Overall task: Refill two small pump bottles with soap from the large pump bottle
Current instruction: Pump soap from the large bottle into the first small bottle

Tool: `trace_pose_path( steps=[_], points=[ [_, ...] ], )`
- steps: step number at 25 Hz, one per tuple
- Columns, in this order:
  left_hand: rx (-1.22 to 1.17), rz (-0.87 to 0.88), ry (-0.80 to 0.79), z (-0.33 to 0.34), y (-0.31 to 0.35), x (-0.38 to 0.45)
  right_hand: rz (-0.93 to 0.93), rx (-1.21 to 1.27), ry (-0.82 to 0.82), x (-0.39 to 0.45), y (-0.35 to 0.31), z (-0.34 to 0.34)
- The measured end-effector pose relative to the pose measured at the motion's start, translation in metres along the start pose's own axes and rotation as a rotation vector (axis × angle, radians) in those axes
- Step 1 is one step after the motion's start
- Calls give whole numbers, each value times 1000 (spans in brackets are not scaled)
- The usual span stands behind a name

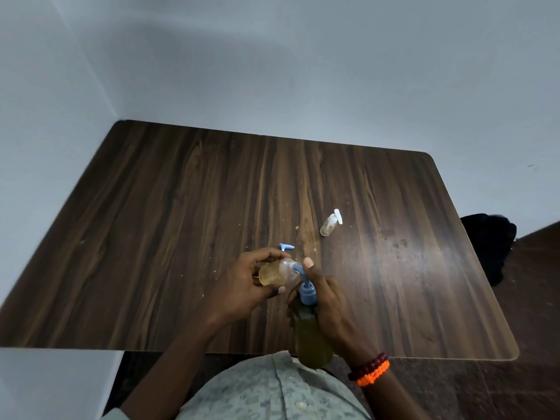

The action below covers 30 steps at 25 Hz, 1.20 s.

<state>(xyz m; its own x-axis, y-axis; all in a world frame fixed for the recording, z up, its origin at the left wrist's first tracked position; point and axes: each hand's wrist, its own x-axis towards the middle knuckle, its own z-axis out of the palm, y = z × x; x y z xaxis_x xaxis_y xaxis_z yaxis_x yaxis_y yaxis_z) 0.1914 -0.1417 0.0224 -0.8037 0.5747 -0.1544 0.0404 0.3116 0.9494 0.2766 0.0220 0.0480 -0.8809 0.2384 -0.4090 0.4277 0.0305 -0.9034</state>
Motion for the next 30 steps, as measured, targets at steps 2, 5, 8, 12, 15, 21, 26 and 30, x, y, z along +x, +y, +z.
trace_pose_path(
  steps=[2, 5, 8, 12, 15, 21, 26, 30],
  points=[
    [-3, -1, 3, 0, 0, 0, 11, -21, 15, 2, 3, 0],
    [1, -8, -9, 2, 0, -1, 54, -15, 56, 2, 8, 0],
    [16, -9, -10, 2, 0, -1, 59, -38, 55, 0, 8, 2],
    [11, 1, 0, 0, 0, -1, 54, -45, 42, 3, 8, -1],
    [12, 1, 1, 0, -1, -1, 5, -15, 9, 3, 10, -1],
    [42, -10, -23, 3, -2, -4, 28, 21, 25, -2, 9, -1],
    [36, -5, -11, 1, -3, -6, -14, 18, 8, -4, 6, 2],
    [49, -6, -24, 2, -3, -8, 67, -23, 56, -6, 12, 1]
  ],
)
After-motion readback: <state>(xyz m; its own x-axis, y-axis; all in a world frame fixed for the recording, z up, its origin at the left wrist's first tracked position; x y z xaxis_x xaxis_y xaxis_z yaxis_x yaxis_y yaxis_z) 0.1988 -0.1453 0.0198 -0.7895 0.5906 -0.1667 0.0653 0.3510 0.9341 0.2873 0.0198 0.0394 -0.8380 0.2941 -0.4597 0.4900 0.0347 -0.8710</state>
